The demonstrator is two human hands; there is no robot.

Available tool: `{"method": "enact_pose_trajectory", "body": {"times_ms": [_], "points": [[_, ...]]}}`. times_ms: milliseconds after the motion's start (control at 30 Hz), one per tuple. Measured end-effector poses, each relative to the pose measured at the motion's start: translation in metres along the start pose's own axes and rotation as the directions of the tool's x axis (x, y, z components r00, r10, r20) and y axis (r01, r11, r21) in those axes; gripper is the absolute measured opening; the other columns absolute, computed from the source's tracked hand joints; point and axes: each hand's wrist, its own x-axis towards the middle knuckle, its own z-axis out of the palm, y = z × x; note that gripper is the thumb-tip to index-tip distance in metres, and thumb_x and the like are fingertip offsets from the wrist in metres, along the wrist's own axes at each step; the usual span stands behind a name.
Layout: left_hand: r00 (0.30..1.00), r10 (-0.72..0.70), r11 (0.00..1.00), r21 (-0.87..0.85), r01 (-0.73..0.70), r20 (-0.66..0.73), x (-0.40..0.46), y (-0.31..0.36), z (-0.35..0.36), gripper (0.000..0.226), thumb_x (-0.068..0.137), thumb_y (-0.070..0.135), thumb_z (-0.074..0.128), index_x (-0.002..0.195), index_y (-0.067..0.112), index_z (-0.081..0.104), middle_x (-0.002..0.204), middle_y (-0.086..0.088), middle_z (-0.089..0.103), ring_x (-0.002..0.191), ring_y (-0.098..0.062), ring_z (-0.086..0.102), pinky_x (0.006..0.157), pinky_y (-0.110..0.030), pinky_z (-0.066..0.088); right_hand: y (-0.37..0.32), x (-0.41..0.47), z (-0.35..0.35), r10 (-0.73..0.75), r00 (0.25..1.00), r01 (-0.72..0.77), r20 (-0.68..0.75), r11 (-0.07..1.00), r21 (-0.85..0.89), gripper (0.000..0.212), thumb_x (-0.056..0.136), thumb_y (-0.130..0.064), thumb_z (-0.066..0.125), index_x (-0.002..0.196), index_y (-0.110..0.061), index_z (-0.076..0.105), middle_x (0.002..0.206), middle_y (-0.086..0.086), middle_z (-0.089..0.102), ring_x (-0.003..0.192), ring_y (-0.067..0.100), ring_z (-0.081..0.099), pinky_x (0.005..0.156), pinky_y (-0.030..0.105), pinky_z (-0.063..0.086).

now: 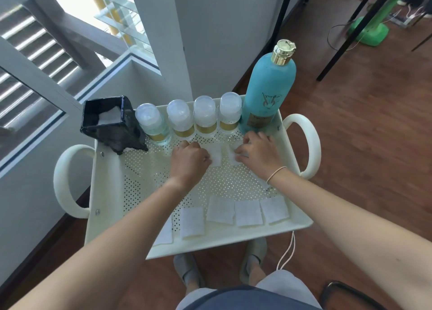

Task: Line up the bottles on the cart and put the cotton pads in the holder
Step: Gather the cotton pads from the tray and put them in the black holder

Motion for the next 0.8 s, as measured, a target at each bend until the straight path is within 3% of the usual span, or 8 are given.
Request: {"method": "enact_pose_trajectory", "body": {"times_ms": [233,400,567,800], "points": [[0.999,-0.003,0.999,-0.041,0.001,-0.039,-0.004,-0.005,-0.009,0.018,0.083,0.025,0.059,0.087,0.014,0.073,0.090,-0.006,0.070,0.087,-0.028,0.053,0.072,-0.033,0.041,-0.006,-0.005,0.001,0.029,0.999,-0.026,-0.038,0.997,0.070,0.018,0.079,-0.028,0.064,0.088,-0.015,0.071,0.096,0.009,0.057,0.094,0.029,0.045,0.074,0.032,0.024],[0.988,0.002,0.994,-0.107,-0.018,-0.154,-0.013,-0.018,-0.051,0.019,0.081,0.030,0.064,0.086,0.014,0.073,0.088,-0.005,0.070,0.080,-0.024,0.053,0.069,-0.033,0.042,-0.029,-0.003,-0.015,0.003,0.991,0.020,-0.131,0.985,0.174,0.013,0.075,-0.025,0.069,0.081,-0.014,0.071,0.089,0.011,0.059,0.085,0.029,0.049,0.075,0.037,0.038],[0.952,-0.012,0.992,-0.126,-0.028,-0.306,-0.024,-0.035,-0.116,0.016,0.078,0.032,0.068,0.082,0.017,0.074,0.081,-0.003,0.068,0.077,-0.026,0.052,0.069,-0.034,0.042,-0.069,0.008,-0.041,-0.045,0.979,0.097,-0.199,0.960,0.261,0.011,0.075,-0.025,0.070,0.079,-0.015,0.072,0.089,0.012,0.059,0.086,0.029,0.050,0.078,0.037,0.038],[0.921,-0.028,1.000,-0.001,0.030,-0.387,-0.023,-0.100,-0.185,0.018,0.078,0.032,0.068,0.083,0.015,0.074,0.083,-0.007,0.069,0.075,-0.022,0.050,0.068,-0.034,0.044,-0.127,0.030,-0.065,-0.118,0.951,0.207,-0.287,0.930,0.305,0.009,0.075,-0.022,0.071,0.077,-0.013,0.072,0.086,0.015,0.060,0.083,0.030,0.052,0.077,0.041,0.042]]}}
